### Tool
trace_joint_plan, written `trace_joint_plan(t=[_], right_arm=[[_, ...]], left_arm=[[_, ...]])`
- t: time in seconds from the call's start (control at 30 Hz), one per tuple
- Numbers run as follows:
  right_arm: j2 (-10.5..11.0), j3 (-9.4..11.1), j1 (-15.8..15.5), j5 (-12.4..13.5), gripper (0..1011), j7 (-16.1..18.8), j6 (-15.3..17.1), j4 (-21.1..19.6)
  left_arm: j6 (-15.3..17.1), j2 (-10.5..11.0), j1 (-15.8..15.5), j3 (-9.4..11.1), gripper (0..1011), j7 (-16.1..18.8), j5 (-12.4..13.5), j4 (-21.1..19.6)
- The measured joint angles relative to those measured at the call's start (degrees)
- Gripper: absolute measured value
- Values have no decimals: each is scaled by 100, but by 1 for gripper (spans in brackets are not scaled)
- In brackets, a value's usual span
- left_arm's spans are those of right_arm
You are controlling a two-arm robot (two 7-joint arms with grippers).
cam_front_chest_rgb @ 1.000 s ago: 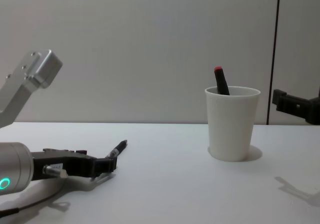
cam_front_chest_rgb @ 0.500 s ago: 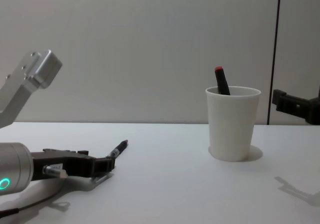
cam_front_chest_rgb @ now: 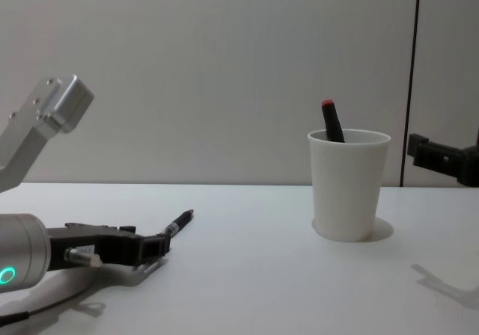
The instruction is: Place the pen into the pen holder.
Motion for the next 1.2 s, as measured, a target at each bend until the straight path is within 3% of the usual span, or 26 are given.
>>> trace_joint_plan(t=[1.2], right_arm=[[0, 0, 0, 0, 1001, 0, 0, 0]], left_arm=[[5, 1, 1, 0, 332, -2, 0, 1]])
